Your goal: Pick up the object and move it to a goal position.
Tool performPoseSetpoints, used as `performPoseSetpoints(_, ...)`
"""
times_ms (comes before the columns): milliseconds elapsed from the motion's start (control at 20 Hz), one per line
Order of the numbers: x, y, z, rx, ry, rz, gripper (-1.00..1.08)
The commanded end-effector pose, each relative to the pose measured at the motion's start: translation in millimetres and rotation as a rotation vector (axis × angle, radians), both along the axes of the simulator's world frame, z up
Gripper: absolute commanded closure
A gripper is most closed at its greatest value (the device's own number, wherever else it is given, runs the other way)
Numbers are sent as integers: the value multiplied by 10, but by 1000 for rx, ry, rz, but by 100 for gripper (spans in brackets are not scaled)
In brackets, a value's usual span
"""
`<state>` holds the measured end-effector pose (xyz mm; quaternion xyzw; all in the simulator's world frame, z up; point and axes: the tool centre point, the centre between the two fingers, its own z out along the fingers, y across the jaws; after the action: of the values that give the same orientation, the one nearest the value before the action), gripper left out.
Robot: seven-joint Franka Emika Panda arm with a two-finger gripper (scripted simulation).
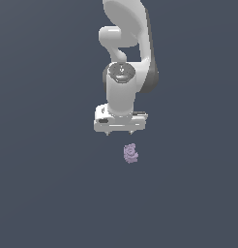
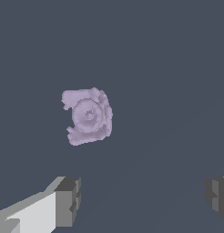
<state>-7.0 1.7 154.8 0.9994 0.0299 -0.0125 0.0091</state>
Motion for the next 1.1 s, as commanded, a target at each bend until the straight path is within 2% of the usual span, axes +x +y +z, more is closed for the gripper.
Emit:
performPoseSetpoints(0,0,0,0,0,0,0,-92)
performPoseSetpoints(500,70,61,-44,29,-11,-18,-92)
performPoseSetpoints(1050,145,146,-137,25,-13,15,-92)
